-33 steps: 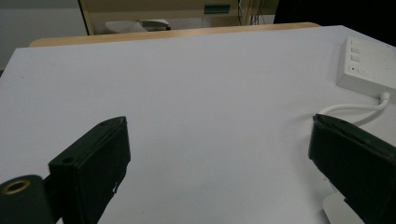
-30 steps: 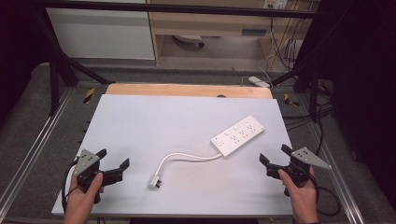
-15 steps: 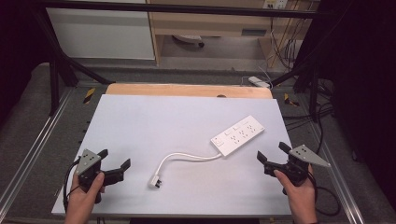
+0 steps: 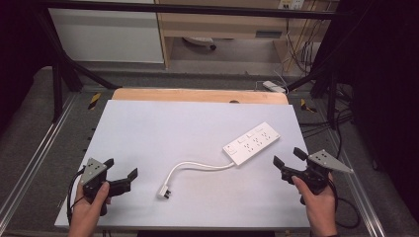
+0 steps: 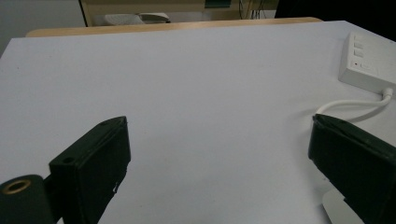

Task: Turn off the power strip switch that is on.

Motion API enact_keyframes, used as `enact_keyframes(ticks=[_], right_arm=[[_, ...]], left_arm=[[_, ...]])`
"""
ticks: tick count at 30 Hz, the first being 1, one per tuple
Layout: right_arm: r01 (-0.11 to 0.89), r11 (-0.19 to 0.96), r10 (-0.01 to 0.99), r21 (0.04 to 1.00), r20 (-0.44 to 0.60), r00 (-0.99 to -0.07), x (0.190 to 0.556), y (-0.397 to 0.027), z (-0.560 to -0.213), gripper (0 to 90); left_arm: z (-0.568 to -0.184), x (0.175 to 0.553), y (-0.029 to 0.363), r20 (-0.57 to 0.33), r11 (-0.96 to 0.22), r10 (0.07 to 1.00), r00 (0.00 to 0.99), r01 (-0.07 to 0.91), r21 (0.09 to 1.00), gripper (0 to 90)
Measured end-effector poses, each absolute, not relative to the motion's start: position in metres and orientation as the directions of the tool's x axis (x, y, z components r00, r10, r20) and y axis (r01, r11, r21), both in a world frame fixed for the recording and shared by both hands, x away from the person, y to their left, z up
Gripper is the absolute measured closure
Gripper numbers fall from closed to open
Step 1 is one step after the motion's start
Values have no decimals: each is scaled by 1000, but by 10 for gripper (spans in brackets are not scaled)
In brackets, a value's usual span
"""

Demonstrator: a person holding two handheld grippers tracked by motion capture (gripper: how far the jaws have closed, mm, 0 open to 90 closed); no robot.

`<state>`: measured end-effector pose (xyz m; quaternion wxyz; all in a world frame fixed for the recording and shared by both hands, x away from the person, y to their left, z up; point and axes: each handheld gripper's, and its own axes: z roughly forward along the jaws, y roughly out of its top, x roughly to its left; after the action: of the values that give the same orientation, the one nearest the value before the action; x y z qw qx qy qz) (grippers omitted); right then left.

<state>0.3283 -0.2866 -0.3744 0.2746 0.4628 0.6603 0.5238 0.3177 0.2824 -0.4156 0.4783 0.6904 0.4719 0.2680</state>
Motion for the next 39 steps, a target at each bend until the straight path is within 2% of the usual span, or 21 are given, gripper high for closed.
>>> enact_keyframes(ticks=[3,4,6,12,13,14,16,17,18,20,23,25,31,39], right_arm=[[335,16,900,942,132,-415,333,-287,-374,226],[333,20,897,943,130,-422,335,-287,-373,266],[333,22,898,943,128,-421,336,-286,-372,282],[311,39,894,950,106,-435,344,-284,-360,467],[311,39,894,950,106,-435,344,-284,-360,467],[301,46,892,952,97,-441,346,-283,-357,533],[297,49,890,954,93,-446,348,-283,-356,553],[294,58,890,954,84,-448,350,-282,-354,609],[294,58,890,954,84,-448,350,-282,-354,609],[289,66,889,955,75,-451,355,-282,-353,677],[288,63,890,956,77,-450,360,-284,-352,719],[288,59,888,956,82,-452,366,-285,-352,792],[284,79,885,956,64,-461,378,-283,-349,880],[279,96,886,955,46,-461,396,-278,-344,900]], left_arm=[[-415,318,282,-80,-99,908,412,394,914,58],[-416,318,283,-78,-100,908,412,394,914,58],[-416,318,282,-74,-106,908,413,396,912,58],[-416,317,281,-69,-113,906,417,394,912,58],[-416,317,281,-69,-113,906,418,395,912,58],[-416,317,281,-70,-112,907,416,397,911,58],[-416,318,281,-69,-114,906,419,397,911,58],[-416,318,281,-68,-116,905,419,397,910,58],[-416,318,281,-66,-118,905,420,398,910,58],[-416,318,281,-61,-124,905,420,399,909,58],[-416,318,281,-64,-123,905,421,401,908,58],[-417,318,281,-62,-123,905,421,400,908,59],[-417,318,281,-63,-123,905,420,402,907,58],[-417,318,281,-58,-129,905,422,402,906,58]])
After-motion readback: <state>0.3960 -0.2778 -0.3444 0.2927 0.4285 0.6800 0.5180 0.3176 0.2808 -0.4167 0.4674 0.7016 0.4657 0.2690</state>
